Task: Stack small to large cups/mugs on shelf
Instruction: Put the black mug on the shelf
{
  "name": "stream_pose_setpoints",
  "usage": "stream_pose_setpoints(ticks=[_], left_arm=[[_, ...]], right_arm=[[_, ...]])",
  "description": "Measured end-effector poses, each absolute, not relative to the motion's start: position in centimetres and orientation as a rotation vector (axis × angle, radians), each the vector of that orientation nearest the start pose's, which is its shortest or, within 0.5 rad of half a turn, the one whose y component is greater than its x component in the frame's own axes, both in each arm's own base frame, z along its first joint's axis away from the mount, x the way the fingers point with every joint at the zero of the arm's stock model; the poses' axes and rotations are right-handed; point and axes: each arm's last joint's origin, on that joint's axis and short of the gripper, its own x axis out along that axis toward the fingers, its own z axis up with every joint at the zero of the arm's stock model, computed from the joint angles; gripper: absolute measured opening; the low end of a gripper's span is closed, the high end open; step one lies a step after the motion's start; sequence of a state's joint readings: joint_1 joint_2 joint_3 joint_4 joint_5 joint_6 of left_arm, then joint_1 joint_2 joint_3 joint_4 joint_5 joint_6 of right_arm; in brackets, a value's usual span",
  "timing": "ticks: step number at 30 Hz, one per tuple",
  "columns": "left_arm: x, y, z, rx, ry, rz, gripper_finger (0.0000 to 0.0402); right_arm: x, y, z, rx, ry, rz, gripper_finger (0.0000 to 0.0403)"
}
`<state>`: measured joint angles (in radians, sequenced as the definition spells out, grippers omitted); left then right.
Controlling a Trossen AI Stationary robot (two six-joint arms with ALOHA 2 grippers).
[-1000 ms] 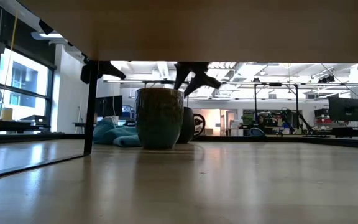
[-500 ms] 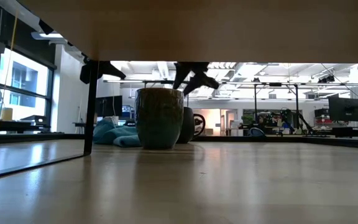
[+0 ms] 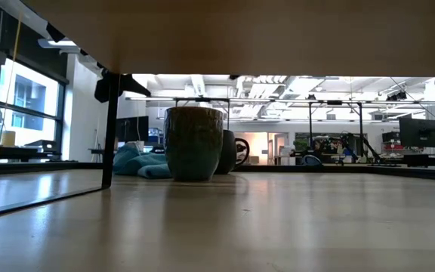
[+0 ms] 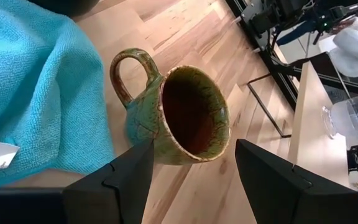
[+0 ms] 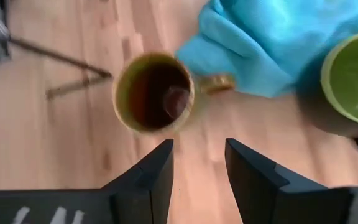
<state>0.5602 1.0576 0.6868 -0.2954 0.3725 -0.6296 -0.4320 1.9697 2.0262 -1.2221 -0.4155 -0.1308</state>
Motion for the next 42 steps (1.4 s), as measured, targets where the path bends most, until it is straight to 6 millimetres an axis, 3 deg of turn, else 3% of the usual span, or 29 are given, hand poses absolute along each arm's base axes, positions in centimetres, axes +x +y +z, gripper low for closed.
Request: stream_pose_setpoints(ticks=[4, 8, 22, 29, 33, 39, 42], left_arm=[[18.8, 10.6, 24.3, -0.917, 0.516, 0.369, 0.0215], [18.8, 10.6, 24.3, -0.932, 0.509, 0.374, 0.0215], [19.1, 10.8, 24.8, -0.9, 0.448, 0.379, 0.0215], [19.1, 10.9, 24.8, -0.87, 0.448, 0.39, 0.0215], [19.1, 10.9, 24.8, -0.863, 0.449, 0.392, 0.0215], [19.1, 10.9, 24.8, -0.849, 0.452, 0.388, 0.0215], [19.1, 10.9, 24.8, -0.845, 0.455, 0.387, 0.0215]], right_arm=[[35.4, -17.5, 35.2, 0.293, 1.064, 0.013, 0.0135], [35.0, -19.3, 35.0, 0.265, 1.069, 0.0, 0.0135], [38.9, -20.2, 29.1, 0.049, 1.189, 0.108, 0.0135], [41.1, -19.6, 29.4, -0.104, 1.09, 0.018, 0.0135], [41.3, -19.6, 29.1, -0.096, 1.09, 0.0, 0.0135], [41.7, -19.8, 26.2, -0.015, 1.229, -0.051, 0.0135], [42.1, -19.8, 25.9, -0.012, 1.227, -0.097, 0.0135]])
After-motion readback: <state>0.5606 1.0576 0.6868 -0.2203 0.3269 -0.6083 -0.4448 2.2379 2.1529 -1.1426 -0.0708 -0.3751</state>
